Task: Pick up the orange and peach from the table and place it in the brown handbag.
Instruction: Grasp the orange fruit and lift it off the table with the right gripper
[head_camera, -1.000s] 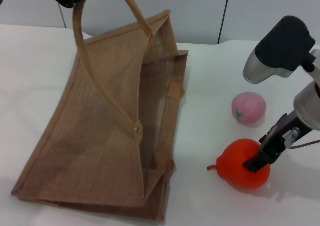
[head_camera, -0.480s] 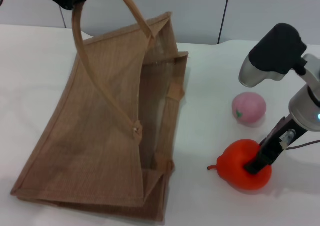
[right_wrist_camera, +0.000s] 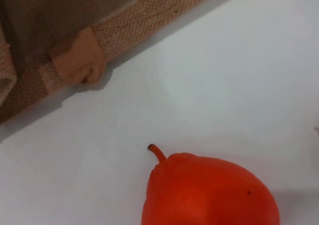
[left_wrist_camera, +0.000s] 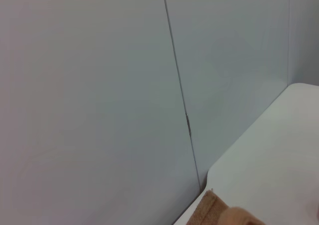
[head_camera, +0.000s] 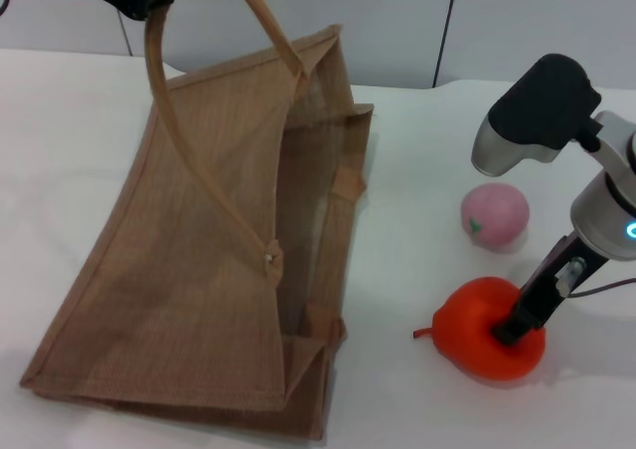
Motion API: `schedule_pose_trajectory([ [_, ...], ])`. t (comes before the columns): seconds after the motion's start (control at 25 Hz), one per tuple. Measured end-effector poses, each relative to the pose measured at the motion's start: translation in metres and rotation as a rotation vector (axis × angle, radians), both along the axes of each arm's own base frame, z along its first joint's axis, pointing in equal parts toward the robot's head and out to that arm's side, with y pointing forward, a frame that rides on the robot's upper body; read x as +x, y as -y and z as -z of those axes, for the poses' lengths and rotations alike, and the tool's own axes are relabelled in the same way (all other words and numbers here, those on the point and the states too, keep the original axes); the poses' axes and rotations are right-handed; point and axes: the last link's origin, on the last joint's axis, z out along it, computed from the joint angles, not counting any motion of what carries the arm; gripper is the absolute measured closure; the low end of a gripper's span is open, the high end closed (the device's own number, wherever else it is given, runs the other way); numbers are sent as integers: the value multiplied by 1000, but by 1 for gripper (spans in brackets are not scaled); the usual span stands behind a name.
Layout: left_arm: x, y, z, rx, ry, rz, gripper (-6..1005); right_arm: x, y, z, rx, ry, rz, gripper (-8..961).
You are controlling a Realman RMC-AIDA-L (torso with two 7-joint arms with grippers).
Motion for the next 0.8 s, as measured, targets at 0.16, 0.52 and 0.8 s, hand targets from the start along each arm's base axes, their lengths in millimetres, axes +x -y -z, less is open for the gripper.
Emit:
schedule_pose_trajectory([
  [0.16, -1, 0, 0, -1, 1, -2, 884, -1, -2, 0, 8, -5, -4, 347],
  [0.52, -4, -2, 4, -16, 8, -14, 886, -2, -3, 0, 11, -6, -12, 518],
  [0.8, -6, -2, 3, -13, 8, -17, 886, -4, -6, -1, 31, -18, -29, 581],
])
